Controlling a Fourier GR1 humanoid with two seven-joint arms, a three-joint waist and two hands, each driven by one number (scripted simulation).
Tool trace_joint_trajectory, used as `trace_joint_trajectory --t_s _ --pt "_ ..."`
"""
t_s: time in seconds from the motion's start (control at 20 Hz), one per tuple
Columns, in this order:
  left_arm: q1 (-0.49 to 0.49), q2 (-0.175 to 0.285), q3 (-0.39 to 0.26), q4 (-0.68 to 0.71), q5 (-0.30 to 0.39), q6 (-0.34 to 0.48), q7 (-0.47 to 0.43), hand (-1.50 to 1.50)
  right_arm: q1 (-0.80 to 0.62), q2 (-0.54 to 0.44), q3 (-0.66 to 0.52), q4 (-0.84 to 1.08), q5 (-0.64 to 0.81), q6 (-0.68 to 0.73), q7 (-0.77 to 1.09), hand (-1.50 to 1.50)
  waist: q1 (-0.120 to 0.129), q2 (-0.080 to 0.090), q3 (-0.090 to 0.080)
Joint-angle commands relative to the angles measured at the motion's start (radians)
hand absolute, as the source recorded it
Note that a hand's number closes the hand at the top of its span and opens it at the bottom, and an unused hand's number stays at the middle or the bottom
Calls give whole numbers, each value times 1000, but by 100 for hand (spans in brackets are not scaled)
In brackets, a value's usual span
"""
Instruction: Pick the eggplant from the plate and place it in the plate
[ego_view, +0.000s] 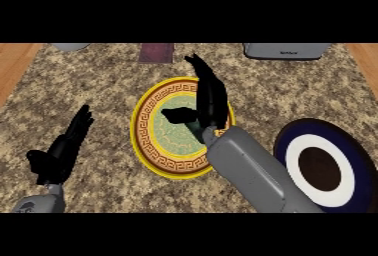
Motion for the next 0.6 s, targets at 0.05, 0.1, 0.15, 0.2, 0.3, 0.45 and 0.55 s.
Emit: trace_joint_trajectory --t_s 0.05,0.1,0.15,0.2,0.3,0.45,0.55 --pt "-24 -20 -1 20 -2 14 26 0 89 -12 -119 -98 -139 -49 -156 -150 -24 -2 0" --pt "-1 -20 2 -7 -11 28 9 0 133 0 -117 -133 -176 -63 -194 -150 -20 -3 1" --pt "7 16 27 -47 21 -2 41 0 181 -25 -160 -174 -245 -29 -250 -150 -19 -3 2" --pt "28 26 35 -36 37 -33 24 0 190 -30 -171 -209 -261 -1 -257 -150 -21 -5 1" --pt "23 -24 -1 4 -34 40 -20 0 282 -82 -226 -243 -359 67 -390 -150 -26 -1 1" --pt "0 -18 18 12 -12 27 -7 0 408 -141 -280 -245 -450 186 -582 -150 -26 -2 1" --pt "-3 -24 4 -5 -20 26 10 0 466 -193 -322 -268 -500 275 -634 -150 -28 -3 1"
